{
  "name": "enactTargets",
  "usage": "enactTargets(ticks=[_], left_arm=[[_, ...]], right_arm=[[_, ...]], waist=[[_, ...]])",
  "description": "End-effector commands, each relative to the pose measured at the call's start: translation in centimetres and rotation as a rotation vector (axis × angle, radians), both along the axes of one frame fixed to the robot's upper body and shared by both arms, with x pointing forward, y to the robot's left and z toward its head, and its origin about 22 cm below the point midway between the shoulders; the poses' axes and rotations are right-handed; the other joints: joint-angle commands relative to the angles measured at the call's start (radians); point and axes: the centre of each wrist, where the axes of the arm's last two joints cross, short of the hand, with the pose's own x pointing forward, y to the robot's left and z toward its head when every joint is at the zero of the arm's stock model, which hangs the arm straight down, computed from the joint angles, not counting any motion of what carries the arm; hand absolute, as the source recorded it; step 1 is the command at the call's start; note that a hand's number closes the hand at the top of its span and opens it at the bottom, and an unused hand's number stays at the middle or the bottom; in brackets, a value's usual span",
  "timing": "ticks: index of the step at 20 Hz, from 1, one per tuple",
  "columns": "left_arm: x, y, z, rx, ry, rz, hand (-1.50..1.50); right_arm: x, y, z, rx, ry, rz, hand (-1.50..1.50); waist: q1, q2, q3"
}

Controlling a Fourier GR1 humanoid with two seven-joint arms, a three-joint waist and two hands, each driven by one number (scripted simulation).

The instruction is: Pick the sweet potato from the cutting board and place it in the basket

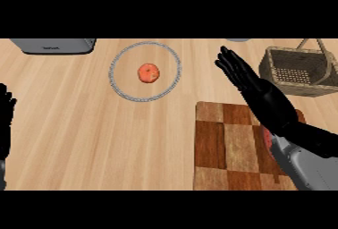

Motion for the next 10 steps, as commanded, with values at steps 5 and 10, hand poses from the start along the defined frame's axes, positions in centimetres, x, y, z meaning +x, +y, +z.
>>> enactTargets(ticks=[5,10], left_arm=[[2.9,-4.1,5.1,0.152,-0.14,-0.348,0.0],[3.2,-6.6,3.3,0.127,-0.087,-0.465,0.0]], right_arm=[[2.6,-2.4,-2.3,0.022,0.311,0.003,1.5],[-1.6,5.3,-6.0,0.301,0.511,-0.039,1.5]], waist=[[-0.009,0.004,-0.009],[-0.029,-0.006,-0.011]])
